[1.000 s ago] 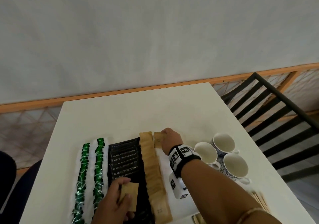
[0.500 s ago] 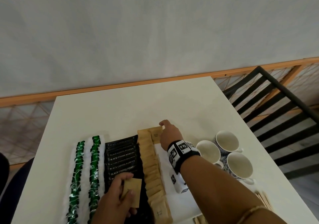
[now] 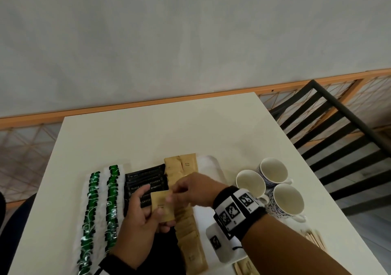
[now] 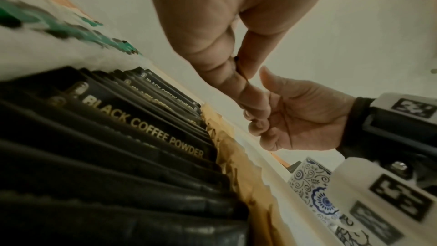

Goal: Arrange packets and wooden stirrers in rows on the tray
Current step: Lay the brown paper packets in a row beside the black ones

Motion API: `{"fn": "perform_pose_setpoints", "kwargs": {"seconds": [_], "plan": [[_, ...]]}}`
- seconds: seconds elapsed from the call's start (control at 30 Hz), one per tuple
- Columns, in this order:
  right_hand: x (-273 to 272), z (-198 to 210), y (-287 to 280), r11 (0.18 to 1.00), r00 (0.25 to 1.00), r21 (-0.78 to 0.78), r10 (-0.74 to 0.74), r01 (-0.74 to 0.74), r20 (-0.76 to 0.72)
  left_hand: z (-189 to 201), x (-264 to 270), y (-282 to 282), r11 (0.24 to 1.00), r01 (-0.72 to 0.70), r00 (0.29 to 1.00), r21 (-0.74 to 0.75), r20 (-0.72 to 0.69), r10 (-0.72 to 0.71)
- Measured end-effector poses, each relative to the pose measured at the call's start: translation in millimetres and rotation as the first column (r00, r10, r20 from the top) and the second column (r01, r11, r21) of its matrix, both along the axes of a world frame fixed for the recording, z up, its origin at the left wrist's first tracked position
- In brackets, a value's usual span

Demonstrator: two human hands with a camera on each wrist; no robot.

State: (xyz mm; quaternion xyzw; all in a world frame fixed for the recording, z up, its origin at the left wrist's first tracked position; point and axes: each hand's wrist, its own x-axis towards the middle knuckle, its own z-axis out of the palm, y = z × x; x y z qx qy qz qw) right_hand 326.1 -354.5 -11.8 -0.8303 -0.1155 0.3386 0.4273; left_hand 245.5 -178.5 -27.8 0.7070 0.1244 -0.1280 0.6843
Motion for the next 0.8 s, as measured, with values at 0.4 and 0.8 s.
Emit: {"fn": "perform_pose_setpoints", "kwargs": {"seconds": [0.4, 0.8], "plan": [[31.5, -37.0, -21.9, 0.851, 0.850, -0.207, -0.399, 0.483, 0.345, -8.1, -11.2, 1.1, 0.984, 0.042, 0.997, 0.172, -0.072, -0.030], [52.6, -53.0, -11.9, 0.775, 0.834, -0.317, -0.467, 0.546, 0.295, -4.0, -22.0, 3.9, 0.976, 0.060, 0.995, 0.209, -0.086, -0.043]]}}
